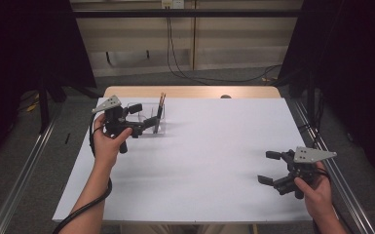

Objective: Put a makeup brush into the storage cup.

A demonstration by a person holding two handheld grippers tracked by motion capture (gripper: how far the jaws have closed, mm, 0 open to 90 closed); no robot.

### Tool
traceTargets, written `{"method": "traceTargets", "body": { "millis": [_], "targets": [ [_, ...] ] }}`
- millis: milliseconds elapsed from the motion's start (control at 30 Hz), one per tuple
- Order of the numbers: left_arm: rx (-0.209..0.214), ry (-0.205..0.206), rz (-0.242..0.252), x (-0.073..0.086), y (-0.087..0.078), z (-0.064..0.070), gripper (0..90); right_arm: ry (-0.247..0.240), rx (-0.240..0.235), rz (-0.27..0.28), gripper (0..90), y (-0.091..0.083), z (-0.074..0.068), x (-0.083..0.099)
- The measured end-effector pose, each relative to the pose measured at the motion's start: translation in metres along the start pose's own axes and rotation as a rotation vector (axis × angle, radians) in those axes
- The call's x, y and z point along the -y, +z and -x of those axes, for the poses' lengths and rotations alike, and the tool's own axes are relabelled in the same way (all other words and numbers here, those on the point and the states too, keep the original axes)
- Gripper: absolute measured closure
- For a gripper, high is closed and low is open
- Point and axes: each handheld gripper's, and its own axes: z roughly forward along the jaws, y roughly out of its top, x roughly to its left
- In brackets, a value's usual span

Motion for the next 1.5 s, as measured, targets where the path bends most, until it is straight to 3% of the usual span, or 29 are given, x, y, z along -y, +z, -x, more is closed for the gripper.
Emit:
{"method": "traceTargets", "body": {
  "millis": [867, 1500],
  "targets": [
    [0.02, 0.01, -0.005, 0.028, -0.022, 0.011, 0.9, 0.0, 0.002, 0.007, 2.9, -0.002, -0.001, 0.0],
    [0.022, 0.048, -0.027, 0.046, -0.043, 0.02, 0.9, -0.003, 0.001, 0.013, 2.9, -0.003, -0.001, -0.001]
  ]
}}
